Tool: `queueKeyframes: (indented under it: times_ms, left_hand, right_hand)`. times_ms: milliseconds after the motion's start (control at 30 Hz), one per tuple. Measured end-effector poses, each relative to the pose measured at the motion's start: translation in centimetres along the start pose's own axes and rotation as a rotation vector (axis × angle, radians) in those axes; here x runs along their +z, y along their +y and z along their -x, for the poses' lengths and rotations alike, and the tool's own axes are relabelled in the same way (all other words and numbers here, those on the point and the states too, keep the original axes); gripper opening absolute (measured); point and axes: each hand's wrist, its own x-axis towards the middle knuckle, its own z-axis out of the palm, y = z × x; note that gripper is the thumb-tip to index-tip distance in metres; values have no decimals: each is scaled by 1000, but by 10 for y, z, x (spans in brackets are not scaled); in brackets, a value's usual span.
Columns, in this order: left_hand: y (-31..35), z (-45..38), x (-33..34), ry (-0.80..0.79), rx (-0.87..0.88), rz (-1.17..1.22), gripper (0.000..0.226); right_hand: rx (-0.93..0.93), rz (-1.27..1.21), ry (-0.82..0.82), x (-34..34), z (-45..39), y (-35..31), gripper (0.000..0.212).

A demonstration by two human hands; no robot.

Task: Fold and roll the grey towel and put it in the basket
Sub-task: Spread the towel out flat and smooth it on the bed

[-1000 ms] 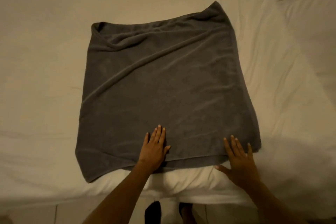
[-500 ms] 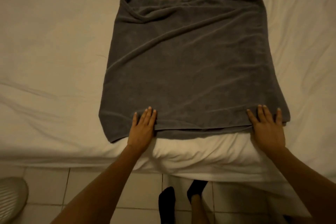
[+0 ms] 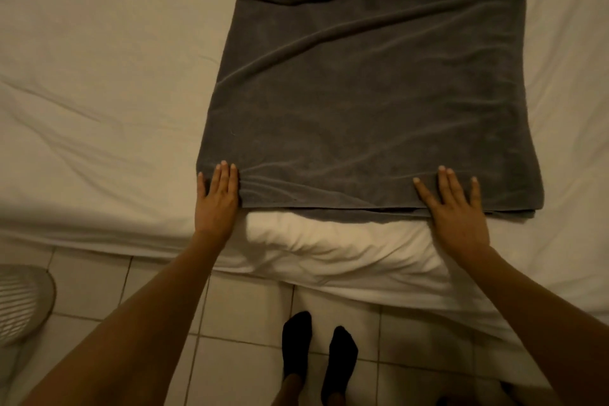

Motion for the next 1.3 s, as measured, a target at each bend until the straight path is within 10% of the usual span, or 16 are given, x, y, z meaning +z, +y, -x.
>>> queueKeyframes:
  times_ms: [667,900,1300]
  left_hand:
    - [-29,47,14,-59,25,-54,64]
    - [-2,41,13,71,83,58,70]
    - [55,16,7,80,178,46,65]
  right_hand:
    - [-29,-149,52,-4,32,-75,65]
    - [221,-96,-30,3,22,-32,94]
    - [317,-75,-30,25,23,69,69]
